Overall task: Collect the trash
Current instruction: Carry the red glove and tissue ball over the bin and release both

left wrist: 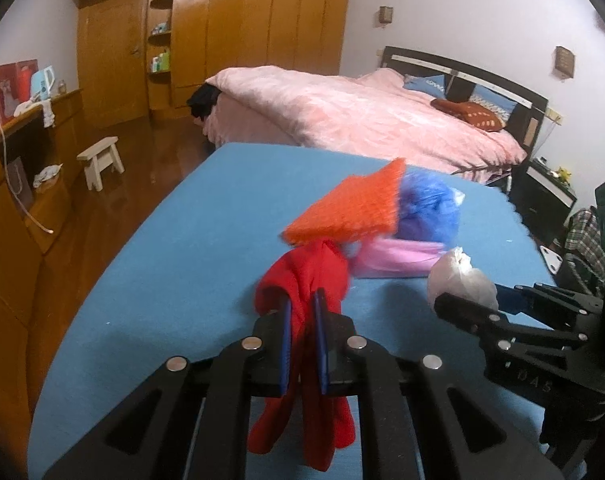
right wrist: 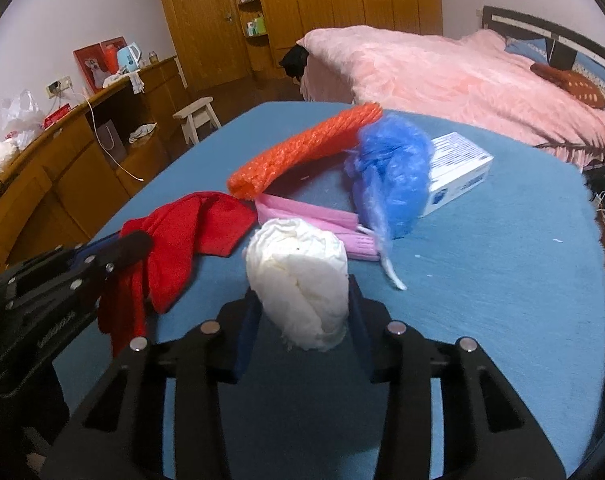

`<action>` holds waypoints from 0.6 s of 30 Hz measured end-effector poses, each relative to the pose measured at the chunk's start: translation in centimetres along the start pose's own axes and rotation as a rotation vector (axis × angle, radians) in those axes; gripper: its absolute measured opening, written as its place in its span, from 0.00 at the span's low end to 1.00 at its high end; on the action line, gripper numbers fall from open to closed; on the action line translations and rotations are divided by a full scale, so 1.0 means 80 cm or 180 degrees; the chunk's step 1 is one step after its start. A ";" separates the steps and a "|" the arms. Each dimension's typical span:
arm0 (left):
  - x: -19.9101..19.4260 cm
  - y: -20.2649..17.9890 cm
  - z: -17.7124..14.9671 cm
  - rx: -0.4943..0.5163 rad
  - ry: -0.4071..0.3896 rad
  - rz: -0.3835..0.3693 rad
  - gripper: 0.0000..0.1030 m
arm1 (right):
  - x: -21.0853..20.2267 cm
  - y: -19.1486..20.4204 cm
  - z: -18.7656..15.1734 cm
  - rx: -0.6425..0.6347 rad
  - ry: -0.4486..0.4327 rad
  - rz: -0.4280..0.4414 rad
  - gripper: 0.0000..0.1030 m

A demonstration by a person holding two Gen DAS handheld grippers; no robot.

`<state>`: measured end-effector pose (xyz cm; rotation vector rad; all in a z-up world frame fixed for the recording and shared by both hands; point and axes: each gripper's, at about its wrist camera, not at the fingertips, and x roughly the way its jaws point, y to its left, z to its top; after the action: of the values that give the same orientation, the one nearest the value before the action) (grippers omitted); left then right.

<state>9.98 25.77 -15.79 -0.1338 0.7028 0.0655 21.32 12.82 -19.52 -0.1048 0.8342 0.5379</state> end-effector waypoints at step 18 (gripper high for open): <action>-0.065 -0.183 0.059 0.0481 -0.0332 -0.0814 0.10 | -0.158 -0.143 -0.029 0.0476 -0.0408 -0.0599 0.38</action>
<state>10.60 11.93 -7.38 -0.0739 0.5797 -0.2236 18.46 -2.95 -13.23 -0.0110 0.7282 0.3008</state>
